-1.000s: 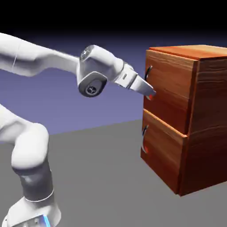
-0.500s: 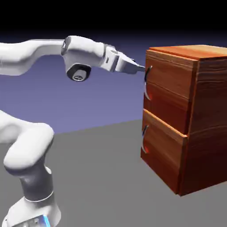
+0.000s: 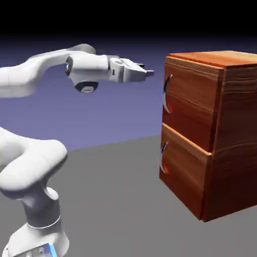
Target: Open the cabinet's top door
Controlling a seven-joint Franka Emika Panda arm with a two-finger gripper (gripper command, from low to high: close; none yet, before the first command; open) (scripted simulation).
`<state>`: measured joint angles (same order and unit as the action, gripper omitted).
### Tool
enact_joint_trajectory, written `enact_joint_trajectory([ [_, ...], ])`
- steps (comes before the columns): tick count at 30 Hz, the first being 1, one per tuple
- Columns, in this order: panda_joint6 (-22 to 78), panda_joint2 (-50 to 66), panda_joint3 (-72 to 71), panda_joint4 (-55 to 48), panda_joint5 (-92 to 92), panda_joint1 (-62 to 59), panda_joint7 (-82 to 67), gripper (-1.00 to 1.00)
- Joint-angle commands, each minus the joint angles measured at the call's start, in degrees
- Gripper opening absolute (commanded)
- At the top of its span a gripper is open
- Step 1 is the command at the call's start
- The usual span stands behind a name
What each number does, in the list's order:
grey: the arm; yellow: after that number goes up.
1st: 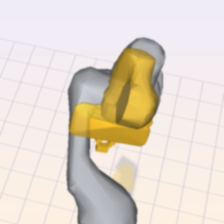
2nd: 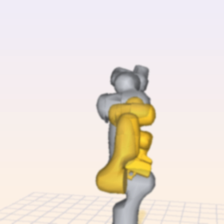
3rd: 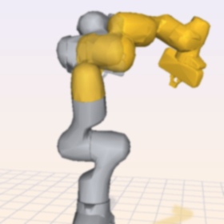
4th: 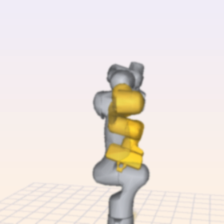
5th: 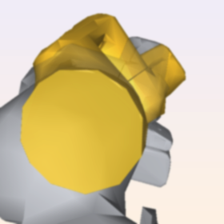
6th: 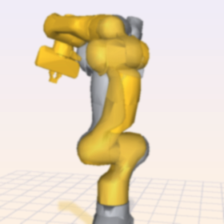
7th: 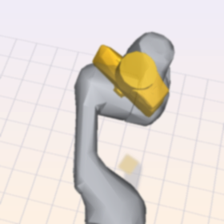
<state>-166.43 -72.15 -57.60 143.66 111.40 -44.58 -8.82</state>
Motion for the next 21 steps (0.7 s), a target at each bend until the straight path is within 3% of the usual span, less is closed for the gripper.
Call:
enact_joint_trajectory([
  [1, 0.2, -0.9, -1.3, -0.4, 2.5, -1.0, -1.1, 0.00],
  [14, 2.4, -12.4, -18.0, -5.4, 34.9, -14.2, -16.1, 0.00],
  [21, 4.8, -12.9, -19.9, -12.7, 37.8, -24.0, -16.5, 0.00],
])
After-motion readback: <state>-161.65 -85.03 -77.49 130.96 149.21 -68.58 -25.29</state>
